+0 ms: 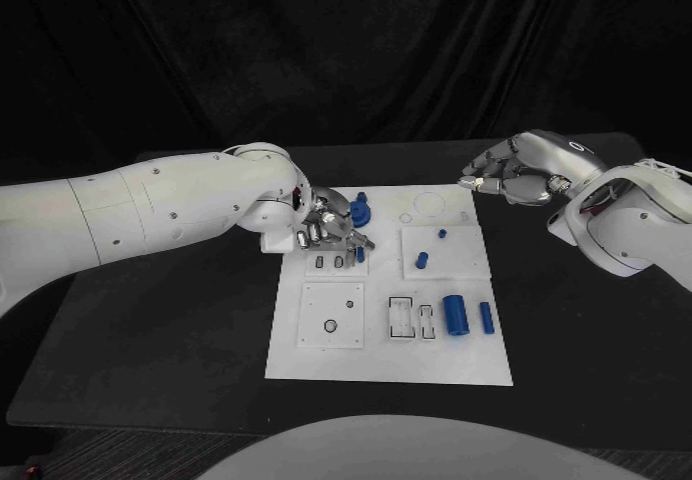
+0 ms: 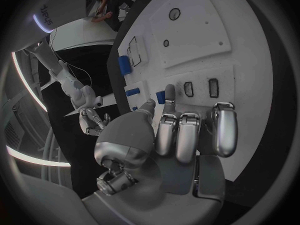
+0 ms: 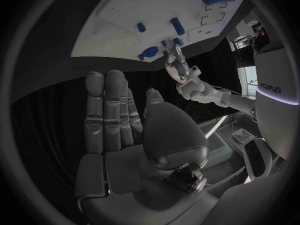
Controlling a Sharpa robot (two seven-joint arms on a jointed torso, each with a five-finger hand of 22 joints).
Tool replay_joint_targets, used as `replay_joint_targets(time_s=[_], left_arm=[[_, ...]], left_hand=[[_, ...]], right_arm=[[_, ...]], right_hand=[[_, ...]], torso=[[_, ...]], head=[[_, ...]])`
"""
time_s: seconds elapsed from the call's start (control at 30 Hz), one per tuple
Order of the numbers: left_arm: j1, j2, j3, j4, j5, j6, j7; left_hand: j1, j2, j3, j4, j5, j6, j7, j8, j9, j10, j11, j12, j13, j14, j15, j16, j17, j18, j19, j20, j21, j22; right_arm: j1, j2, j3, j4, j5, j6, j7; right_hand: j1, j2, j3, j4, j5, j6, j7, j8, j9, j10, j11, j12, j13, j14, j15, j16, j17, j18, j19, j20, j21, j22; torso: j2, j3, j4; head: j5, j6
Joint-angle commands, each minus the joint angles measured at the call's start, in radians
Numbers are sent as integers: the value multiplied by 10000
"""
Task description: Assemble the parts on the task board
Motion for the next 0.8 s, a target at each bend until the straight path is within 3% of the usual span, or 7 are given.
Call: replay_joint_targets(time_s=[0.03,0.63,0.77,0.8], left_arm=[[-30,29,7,-9,27,170,49],[-67,114,7,-116,27,284,43],[-76,117,7,-130,27,282,49],[-80,117,7,-134,27,282,52]], left_hand=[[-131,21,45,26,-82,-74,17,74,68,1041,-46,26,2605,1076,-62,26,2633,61,-8,-60,-70,1282],[-5,-30,338,-204,75,-276,27,29,317,1041,-36,26,2605,1076,-54,26,2633,79,-71,-53,-147,1260],[109,-71,598,-416,277,-331,13,1,453,1041,-47,26,2605,1076,-59,26,2633,91,-106,-57,-197,1252],[218,-110,803,-594,515,-362,-1,-23,529,1041,-58,26,2605,1076,-71,26,2633,98,-126,-64,-228,1247]], right_arm=[[-29,-7,7,-4,-3,1,26],[-79,31,7,-62,-3,19,33],[-92,34,7,-74,-2,32,36],[-101,36,7,-83,-2,37,39]], right_hand=[[-7,70,-63,6,-40,35,58,-6,7,35,-31,10,2,74,-22,32,8,14,38,1,21,11],[4,71,-66,-2,-76,38,56,-5,8,54,-35,21,4,73,-24,11,-13,20,38,0,-23,-2],[18,71,-64,-10,-81,39,55,-5,8,59,-36,24,4,72,-25,12,-10,21,38,0,-32,-4],[18,71,-64,-10,-81,39,55,-5,8,59,-36,24,4,72,-25,12,-10,21,38,0,-32,-4]], torso=[[0,0,10],[-1,3,4],[1,9,12],[0,10,12]], head=[[4,-2],[-55,-2],[-78,-2],[-84,-2]])
